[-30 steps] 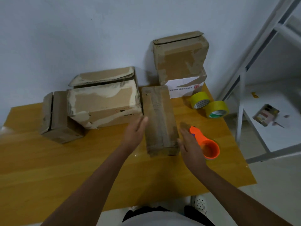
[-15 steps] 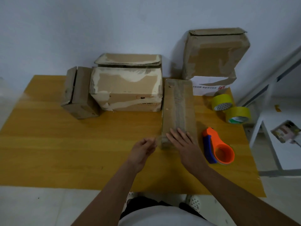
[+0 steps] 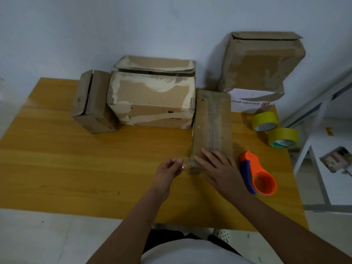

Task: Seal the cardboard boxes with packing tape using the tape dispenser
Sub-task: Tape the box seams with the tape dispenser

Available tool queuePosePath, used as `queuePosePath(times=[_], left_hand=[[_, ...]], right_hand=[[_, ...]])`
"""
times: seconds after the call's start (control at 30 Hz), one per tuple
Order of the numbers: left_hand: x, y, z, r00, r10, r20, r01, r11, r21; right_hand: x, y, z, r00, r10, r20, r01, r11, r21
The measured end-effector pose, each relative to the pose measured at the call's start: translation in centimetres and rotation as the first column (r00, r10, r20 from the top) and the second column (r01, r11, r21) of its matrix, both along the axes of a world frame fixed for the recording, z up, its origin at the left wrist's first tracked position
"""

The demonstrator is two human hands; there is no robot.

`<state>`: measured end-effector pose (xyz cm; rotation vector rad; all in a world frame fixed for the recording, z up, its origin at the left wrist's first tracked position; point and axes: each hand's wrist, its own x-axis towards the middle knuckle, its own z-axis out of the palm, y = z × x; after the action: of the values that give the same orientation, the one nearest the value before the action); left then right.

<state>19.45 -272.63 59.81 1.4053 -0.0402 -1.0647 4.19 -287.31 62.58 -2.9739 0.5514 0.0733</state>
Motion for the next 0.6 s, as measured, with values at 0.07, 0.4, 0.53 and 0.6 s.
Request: queuePosePath(times=[0.07,0.4,0.53,0.6], left_hand=[[0.1,-0.2,0.0,1.0,-0.007,-0.008,0.007,1.0,0.001],[-0.5,-0.3,-0.4,0.997,0.064,0.034,-0.064,0.998,-0.024],[-0.6,-1.2,-0.6,0.996,0.044,0.075,-0.043,0.999,-0.022],[-0.8,-1.8,-0.7,0.996,0.047,0.071,-0.046,0.999,-0.012]], right_hand=[[1.0,-1.0,0.4,0.998,0.028,-0.054,-0.029,0.999,-0.023],[1.8,-1.7,-0.7,0.995,0.064,-0.07,-0.068,0.996,-0.062],[1.7,-1.9,-0.8,0.996,0.074,-0.049,-0.077,0.995,-0.059],[1.7,-1.9,-0.9,0.996,0.076,-0.051,-0.079,0.995,-0.065]])
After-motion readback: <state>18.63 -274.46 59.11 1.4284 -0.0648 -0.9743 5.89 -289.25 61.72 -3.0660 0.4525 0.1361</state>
